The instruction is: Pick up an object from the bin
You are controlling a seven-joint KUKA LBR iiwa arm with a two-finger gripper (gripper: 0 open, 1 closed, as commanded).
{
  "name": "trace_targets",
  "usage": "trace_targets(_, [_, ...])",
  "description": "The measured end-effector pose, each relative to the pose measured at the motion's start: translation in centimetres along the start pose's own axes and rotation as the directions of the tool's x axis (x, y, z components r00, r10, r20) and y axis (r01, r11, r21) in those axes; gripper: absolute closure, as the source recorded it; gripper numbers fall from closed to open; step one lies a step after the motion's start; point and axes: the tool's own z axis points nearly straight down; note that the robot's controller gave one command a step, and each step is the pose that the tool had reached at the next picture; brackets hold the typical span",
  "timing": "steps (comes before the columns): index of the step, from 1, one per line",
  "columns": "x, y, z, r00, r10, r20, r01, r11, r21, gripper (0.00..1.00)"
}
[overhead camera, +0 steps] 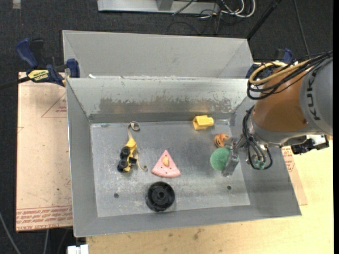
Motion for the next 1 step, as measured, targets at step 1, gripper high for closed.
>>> trace_targets(1, [-1.03,0.98,-6.5,1.0,0.002,0.0,-0.002,1.0,0.0,1.0])
